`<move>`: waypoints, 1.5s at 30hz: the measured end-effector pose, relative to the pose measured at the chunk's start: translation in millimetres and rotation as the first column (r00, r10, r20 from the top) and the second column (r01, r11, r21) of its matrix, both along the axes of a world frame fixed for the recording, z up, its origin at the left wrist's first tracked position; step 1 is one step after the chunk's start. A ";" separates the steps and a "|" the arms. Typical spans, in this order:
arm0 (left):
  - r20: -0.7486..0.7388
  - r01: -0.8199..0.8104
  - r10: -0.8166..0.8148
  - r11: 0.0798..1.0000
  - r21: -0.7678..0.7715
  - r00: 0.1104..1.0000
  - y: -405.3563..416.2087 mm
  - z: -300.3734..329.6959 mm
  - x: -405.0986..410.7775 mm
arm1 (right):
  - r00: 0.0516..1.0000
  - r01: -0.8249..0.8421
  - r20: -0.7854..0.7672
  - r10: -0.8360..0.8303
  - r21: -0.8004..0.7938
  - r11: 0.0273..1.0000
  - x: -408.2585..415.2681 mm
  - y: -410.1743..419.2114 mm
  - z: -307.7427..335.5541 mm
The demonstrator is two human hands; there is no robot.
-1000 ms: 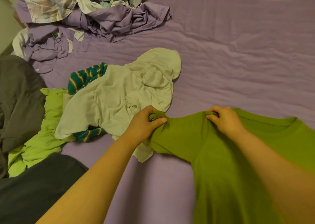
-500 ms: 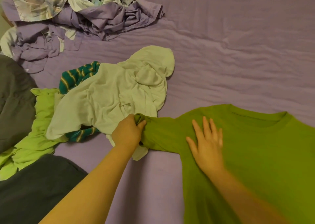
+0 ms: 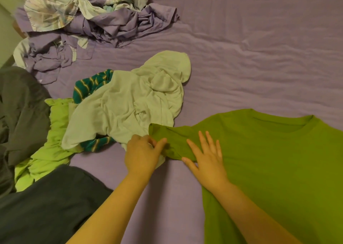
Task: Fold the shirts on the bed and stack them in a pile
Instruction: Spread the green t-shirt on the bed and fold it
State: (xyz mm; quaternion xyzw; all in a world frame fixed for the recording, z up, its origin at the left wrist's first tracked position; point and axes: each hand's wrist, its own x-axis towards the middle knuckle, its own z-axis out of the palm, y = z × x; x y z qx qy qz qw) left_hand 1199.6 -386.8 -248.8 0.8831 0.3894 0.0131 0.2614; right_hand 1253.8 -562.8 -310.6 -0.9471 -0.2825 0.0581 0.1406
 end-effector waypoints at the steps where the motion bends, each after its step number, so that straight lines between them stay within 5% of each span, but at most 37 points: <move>1: -0.032 0.034 -0.035 0.999 -0.023 0.999 -4.6 -0.8 -2.6 | 1.000 0.002 -0.005 -0.002 -0.013 1.000 -2.5 1.6 0.0; 7: -0.019 0.098 -0.100 0.992 -0.076 0.995 -15.3 -8.9 -19.0 | 1.000 0.007 -0.018 -0.007 0.000 1.000 -12.5 -11.2 -5.6; 17: 0.014 0.339 -0.343 0.935 0.106 0.939 15.1 1.3 -36.4 | 0.984 0.063 -0.169 -0.056 0.038 0.997 -16.1 -18.6 -5.3; 20: -0.062 0.465 -0.467 0.844 0.268 0.882 36.2 10.3 -42.8 | 0.987 0.030 -0.160 -0.033 -0.018 0.999 -26.2 -25.0 -3.4; 23: -0.320 0.738 -0.674 0.534 0.413 0.666 47.4 8.9 -46.8 | 0.987 -0.022 -0.163 0.001 -0.125 0.992 -37.6 -28.5 -4.9; 24: -0.384 0.761 -0.660 0.509 0.403 0.645 49.3 4.8 -48.1 | 0.986 -0.041 -0.165 0.014 -0.159 0.986 -40.7 -29.9 -4.0; 26: -0.417 0.738 -0.608 0.564 0.372 0.675 43.1 3.1 -51.7 | 0.987 -0.052 -0.158 0.024 -0.179 0.982 -45.8 -36.7 -0.3; 30: -0.202 0.587 -0.561 0.684 0.433 0.803 3.8 4.7 -56.0 | 0.986 0.025 -0.154 -0.056 -0.196 0.980 -63.6 -68.6 8.7; 34: -0.070 0.728 -0.755 0.597 0.336 0.652 -81.9 -6.1 -64.1 | 0.943 0.100 -0.267 -0.196 -0.335 0.937 -96.0 -121.0 12.6; 37: -0.227 0.879 -0.849 0.464 0.114 0.477 -144.5 -16.2 -68.0 | 0.956 0.120 -0.203 -0.214 -0.395 0.911 -116.7 -158.4 13.8; 41: -0.430 0.900 -0.822 0.433 -0.050 0.372 -171.1 -38.4 -79.8 | 0.943 0.114 -0.222 -0.248 -0.484 0.868 -131.9 -204.5 15.0; 45: -0.508 0.857 -0.724 0.511 0.060 0.467 -157.1 -45.5 -98.3 | 0.930 0.151 -0.215 -0.297 -0.513 0.845 -155.7 -266.9 12.5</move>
